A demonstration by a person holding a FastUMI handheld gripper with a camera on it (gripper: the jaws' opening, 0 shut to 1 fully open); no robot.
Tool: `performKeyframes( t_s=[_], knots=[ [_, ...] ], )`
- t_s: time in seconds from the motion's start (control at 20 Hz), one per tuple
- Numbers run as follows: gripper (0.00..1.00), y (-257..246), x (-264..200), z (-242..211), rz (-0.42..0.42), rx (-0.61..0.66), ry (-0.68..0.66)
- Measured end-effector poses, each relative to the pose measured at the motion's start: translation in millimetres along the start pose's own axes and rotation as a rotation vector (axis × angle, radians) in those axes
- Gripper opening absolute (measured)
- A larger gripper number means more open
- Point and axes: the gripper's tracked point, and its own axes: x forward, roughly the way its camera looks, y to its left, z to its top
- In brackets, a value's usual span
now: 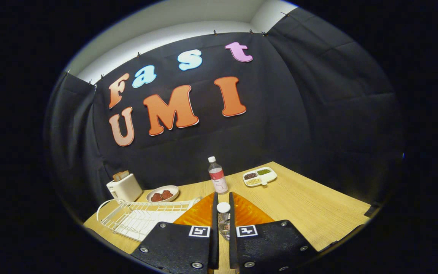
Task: Take the plate from the dish rack, then take the spoon from the basket and place it into the plate.
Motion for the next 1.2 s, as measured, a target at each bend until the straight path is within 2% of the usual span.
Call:
performKeyframes(
  t_s=[0.25,0.5,0.9,1.05,1.2],
  knots=[
    [0.11,23,-42,28,0.043,-0.017,-0.064],
    [0.11,63,-88,25,0.194,-0.007,-0.084],
    [0.10,97,-121,-52,0.375,-0.010,0.035],
    [0.11,104,-121,-84,0.410,-0.035,0.075],
    [0.11,111,-119,-106,0.448,0.005,0.118]
  ],
)
